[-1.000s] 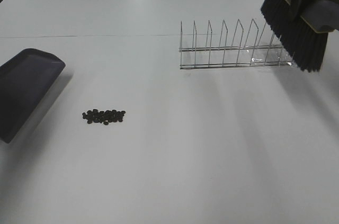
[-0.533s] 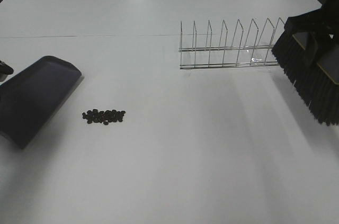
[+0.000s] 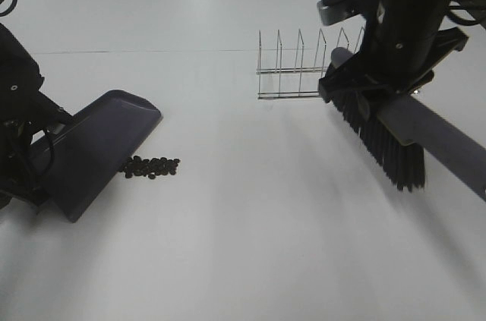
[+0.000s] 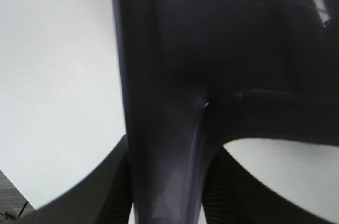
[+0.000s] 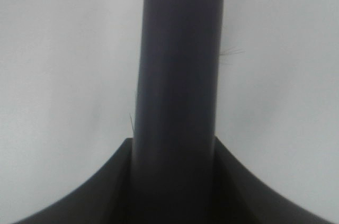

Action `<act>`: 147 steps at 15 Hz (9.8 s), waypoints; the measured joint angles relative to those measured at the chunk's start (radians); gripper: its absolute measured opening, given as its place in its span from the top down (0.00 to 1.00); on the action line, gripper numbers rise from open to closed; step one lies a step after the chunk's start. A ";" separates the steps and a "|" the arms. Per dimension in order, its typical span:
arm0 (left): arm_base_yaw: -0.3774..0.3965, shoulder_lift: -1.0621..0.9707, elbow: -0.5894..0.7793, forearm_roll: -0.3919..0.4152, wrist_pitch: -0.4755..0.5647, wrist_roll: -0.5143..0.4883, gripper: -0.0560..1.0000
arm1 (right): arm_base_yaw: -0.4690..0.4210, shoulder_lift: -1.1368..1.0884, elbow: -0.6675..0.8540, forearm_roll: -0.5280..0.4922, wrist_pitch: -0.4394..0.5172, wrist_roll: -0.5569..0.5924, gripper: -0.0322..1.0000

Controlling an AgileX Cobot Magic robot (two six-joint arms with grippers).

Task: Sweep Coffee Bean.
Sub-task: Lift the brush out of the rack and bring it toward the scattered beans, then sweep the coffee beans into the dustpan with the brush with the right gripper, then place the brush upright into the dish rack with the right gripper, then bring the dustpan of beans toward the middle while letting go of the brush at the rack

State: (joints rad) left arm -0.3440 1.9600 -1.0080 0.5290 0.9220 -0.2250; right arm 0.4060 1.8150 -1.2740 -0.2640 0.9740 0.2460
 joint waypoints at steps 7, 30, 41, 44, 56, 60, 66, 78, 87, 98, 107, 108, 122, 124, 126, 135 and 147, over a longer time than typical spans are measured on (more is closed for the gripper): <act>-0.006 0.000 0.000 -0.093 -0.006 0.007 0.63 | 0.206 0.255 -0.227 0.000 0.046 0.001 0.68; -0.006 0.047 -0.004 -0.199 0.022 0.064 0.63 | 0.278 0.604 -0.562 0.958 -0.156 -0.273 0.68; -0.006 0.047 -0.004 -0.199 0.024 0.067 0.63 | 0.199 0.442 -0.553 1.067 -0.180 -0.530 0.68; -0.006 0.047 -0.004 -0.200 0.025 0.067 0.63 | 0.119 0.335 -0.553 0.985 -0.139 -0.530 0.68; 0.120 0.060 -0.121 -0.448 0.013 0.028 0.63 | -0.049 0.153 -0.553 0.194 0.249 -0.190 0.68; 0.123 0.069 -0.198 -0.502 0.010 0.067 0.63 | -0.049 0.152 -0.551 0.157 0.249 -0.155 0.68; 0.123 0.200 -0.335 -0.535 0.090 0.078 0.63 | -0.049 0.152 -0.386 0.077 0.249 -0.094 0.68; 0.125 0.218 -0.360 -0.556 0.096 0.126 0.63 | -0.233 0.152 -0.349 0.145 0.246 -0.072 0.68; 0.125 0.090 -0.350 -0.529 0.116 0.134 0.63 | -0.267 0.271 -0.347 0.191 0.201 -0.076 0.68; 0.125 0.090 -0.350 -0.547 0.130 0.145 0.63 | -0.368 0.449 -0.531 0.281 0.154 -0.211 0.68; 0.125 0.090 -0.350 -0.547 0.123 0.145 0.63 | -0.369 0.674 -0.986 0.275 0.251 -0.210 0.68; 0.125 0.090 -0.350 -0.547 0.122 0.145 0.63 | -0.369 0.681 -0.995 0.275 0.250 -0.210 0.68; 0.125 0.090 -0.350 -0.551 0.116 0.141 0.63 | -0.369 0.615 -1.010 0.313 0.248 -0.229 0.18; 0.125 0.090 -0.350 -0.553 0.113 0.127 0.63 | -0.369 0.536 -0.973 0.313 0.245 -0.230 0.18; 0.125 0.090 -0.350 -0.576 0.111 0.119 0.63 | -0.369 0.431 -0.875 0.314 0.245 -0.234 0.18; 0.125 0.198 -0.350 -0.626 0.012 0.074 0.63 | -0.369 -0.354 0.014 0.324 0.117 -0.309 0.20; 0.125 0.153 -0.350 -0.658 -0.019 0.109 0.20 | -0.369 -0.914 0.387 0.337 0.140 -0.287 0.20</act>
State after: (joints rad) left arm -0.2190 2.1130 -1.3580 -0.1290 0.9030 -0.1160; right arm 0.0370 0.9010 -0.8870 0.0730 1.1140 -0.0410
